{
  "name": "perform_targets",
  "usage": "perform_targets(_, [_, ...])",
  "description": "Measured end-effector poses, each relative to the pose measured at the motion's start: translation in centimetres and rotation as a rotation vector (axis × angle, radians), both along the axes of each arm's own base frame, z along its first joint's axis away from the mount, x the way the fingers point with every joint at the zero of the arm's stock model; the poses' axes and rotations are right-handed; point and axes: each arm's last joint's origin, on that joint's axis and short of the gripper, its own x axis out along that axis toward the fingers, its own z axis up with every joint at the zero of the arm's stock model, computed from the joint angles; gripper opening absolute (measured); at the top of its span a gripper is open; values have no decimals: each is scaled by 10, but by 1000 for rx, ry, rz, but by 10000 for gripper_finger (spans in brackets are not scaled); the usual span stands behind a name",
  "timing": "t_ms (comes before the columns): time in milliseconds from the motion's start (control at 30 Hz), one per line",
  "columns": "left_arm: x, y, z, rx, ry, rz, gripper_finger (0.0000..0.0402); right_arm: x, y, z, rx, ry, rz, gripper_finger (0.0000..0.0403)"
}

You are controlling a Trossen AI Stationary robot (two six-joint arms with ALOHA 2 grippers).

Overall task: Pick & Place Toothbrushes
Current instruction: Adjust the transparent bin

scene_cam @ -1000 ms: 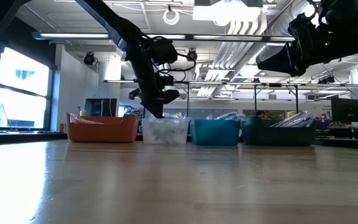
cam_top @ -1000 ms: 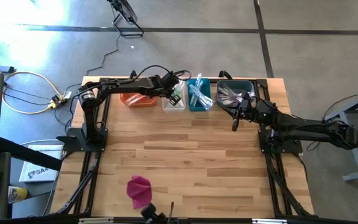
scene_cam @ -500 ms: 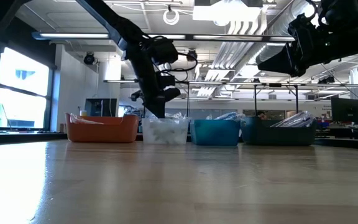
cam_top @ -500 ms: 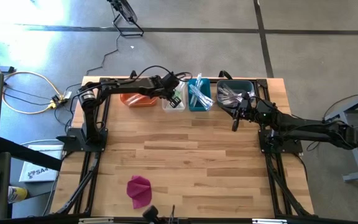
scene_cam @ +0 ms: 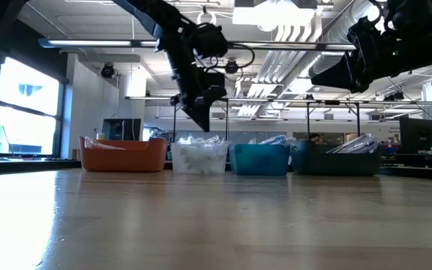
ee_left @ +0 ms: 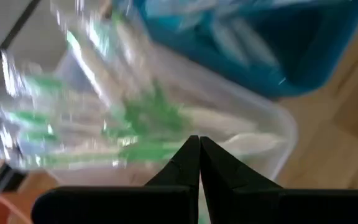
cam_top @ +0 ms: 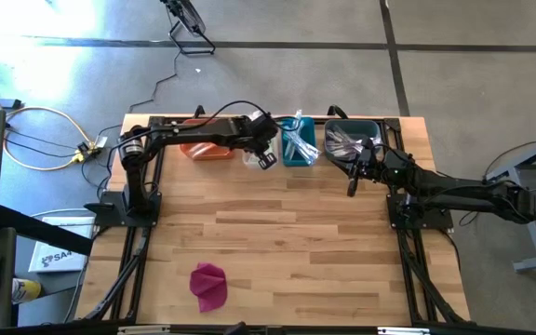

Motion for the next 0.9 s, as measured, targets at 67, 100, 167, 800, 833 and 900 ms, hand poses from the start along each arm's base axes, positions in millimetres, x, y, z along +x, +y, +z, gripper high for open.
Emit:
perform_targets(67, [4, -3, 6, 11, -18, -16, 5, 0, 0, 0, 0, 1, 0, 2])
perform_targets(100, [5, -4, 8, 17, -21, -26, 5, 0, 0, 0, 1, 1, 0, 2])
perform_targets(167, [8, -8, 11, 28, -23, -50, 5, 0, 0, 0, 0, 1, 0, 2])
perform_targets(800, [6, -18, -6, 40, 35, -112, 5, -1, 0, -4, 41, 34, -2, 2])
perform_targets(833, [5, -21, -13, 31, 42, -109, 5, -1, 0, -5, 43, 40, -3, 2])
perform_targets(900, [5, -32, -26, 17, 31, -116, 5, -1, 1, -7, 66, 51, -5, 2])
